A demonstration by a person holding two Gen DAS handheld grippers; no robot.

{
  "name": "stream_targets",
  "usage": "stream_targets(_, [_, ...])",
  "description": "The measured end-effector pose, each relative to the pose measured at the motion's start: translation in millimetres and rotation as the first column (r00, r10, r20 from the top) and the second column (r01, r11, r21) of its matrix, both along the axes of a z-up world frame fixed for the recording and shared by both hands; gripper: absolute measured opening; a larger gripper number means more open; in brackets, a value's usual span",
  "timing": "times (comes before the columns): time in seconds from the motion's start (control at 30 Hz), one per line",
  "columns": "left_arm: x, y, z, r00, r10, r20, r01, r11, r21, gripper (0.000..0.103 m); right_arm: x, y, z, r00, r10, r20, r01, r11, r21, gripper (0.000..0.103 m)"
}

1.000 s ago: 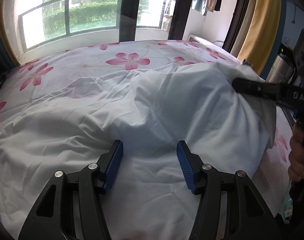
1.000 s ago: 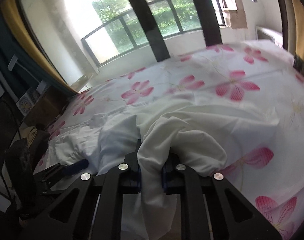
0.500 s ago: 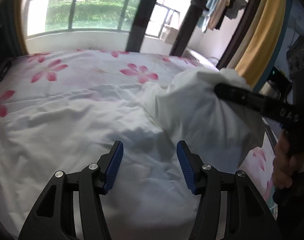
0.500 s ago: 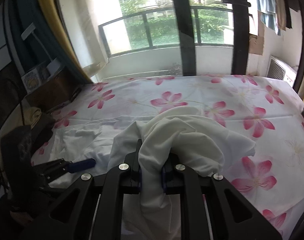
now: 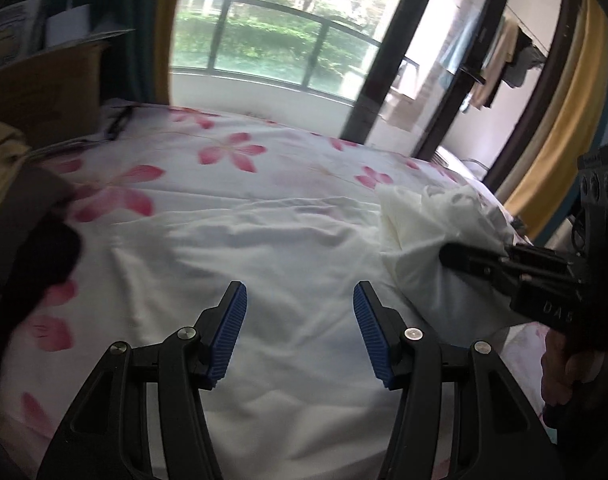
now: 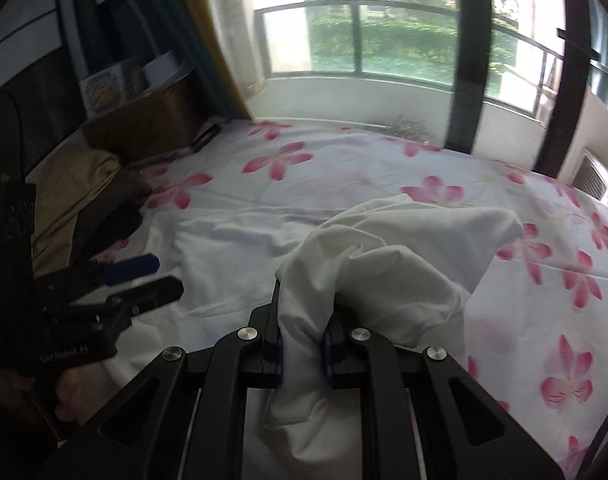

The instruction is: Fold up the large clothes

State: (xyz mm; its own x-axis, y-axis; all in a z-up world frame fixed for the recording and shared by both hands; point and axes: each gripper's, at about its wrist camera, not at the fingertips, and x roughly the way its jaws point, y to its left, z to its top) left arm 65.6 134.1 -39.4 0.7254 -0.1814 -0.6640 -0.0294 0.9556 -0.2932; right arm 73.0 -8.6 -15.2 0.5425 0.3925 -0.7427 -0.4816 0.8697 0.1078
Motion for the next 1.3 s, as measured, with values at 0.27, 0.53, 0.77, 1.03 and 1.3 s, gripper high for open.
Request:
stream_targets(0.27, [-20.1, 41.7, 1.0, 0.997, 0.081, 0.014, -0.081, 0.997, 0.011, 0.058, -10.6, 45.5, -16.8, 0.993, 0.103, -0.053, -0.105, 0.994, -0.026, 0.014])
stream_targets(0.53, [-40.0, 70.4, -1.1, 0.990, 0.141, 0.006, -0.141, 0.990, 0.025, 0.058, -31.2, 92.4, -46.1, 0.953, 0.262, -0.152, -0.265, 0.964, 0.000, 0.015])
stream_targets(0.77, [-52.8, 85.6, 6.1, 0.988, 0.152, 0.014, -0.152, 0.988, -0.004, 0.058, -53.8, 116.2, -59.2, 0.902, 0.385, -0.193, -0.393, 0.919, -0.006, 0.017])
stream_targets(1.03, [-35.1, 51.6, 27.3, 0.998, 0.024, 0.066, -0.026, 0.999, 0.022, 0.058, -66.6, 84.5, -23.3, 0.930, 0.359, -0.074, -0.364, 0.929, -0.065, 0.043])
stream_targets(1.3, [5.5, 13.2, -12.1, 0.994, -0.081, -0.074, 0.087, 0.993, 0.085, 0.058, -46.9, 3.8, -0.7, 0.990, 0.143, 0.011, -0.143, 0.990, -0.015, 0.057])
